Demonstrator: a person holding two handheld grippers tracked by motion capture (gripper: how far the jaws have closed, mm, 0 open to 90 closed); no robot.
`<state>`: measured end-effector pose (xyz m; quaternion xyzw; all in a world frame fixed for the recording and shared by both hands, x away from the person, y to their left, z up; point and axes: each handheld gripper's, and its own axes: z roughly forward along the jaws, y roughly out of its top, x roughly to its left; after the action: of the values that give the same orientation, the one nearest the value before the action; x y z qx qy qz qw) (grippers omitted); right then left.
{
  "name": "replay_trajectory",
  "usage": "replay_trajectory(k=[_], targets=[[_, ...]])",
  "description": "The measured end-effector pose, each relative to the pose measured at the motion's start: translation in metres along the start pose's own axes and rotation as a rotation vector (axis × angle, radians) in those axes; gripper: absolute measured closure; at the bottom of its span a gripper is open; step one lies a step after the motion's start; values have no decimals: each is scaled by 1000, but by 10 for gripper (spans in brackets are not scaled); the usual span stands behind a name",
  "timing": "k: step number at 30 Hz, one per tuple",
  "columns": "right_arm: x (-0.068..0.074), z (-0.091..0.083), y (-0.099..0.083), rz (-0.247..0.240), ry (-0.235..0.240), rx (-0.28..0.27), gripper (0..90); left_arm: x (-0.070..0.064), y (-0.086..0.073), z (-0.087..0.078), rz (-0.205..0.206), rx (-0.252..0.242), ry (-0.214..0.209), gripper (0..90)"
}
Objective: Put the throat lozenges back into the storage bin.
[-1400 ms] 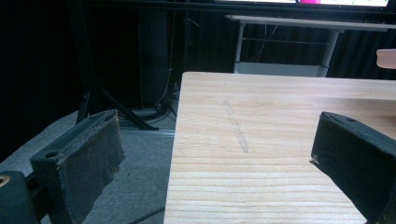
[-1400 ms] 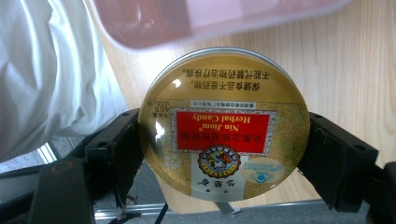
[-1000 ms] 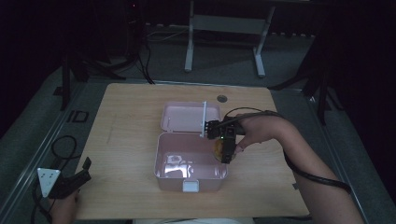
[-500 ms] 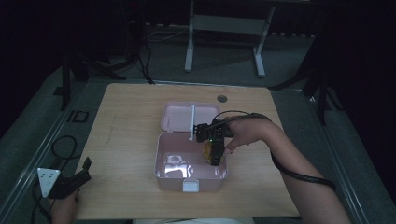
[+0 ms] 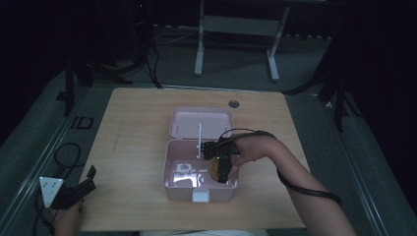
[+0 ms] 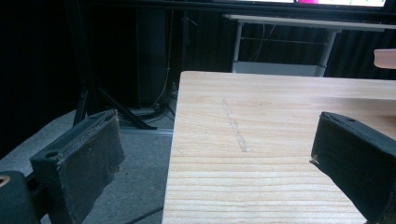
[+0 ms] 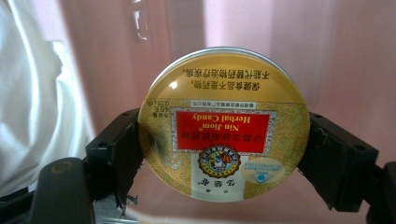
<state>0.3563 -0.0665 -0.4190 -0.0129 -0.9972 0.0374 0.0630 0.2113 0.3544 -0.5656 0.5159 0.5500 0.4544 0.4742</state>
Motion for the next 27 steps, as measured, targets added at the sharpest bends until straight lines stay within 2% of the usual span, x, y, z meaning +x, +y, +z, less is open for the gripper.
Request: replay_trajectory(k=[4, 7, 10, 16, 17, 20, 27], targets=[[-2, 12, 2, -10, 6, 3, 200, 0, 0, 0, -2, 0, -2, 25], [-2, 19, 4, -35, 13, 8, 200, 0, 0, 0, -2, 2, -3, 25], [-2, 28, 6, -59, 1, 23, 200, 0, 0, 0, -1, 3, -2, 25], [-4, 46, 9, -64, 0, 65, 200, 1, 0, 0, -5, 5, -5, 25], [-6, 49, 9, -50, 9, 69, 200, 1, 0, 0, -5, 5, -6, 25], [-8, 55, 10, -39, -27, 88, 200, 0, 0, 0, -5, 7, 2, 25], [-9, 68, 13, -52, -55, 128, 199, 1, 0, 0, -11, 8, -8, 25]])
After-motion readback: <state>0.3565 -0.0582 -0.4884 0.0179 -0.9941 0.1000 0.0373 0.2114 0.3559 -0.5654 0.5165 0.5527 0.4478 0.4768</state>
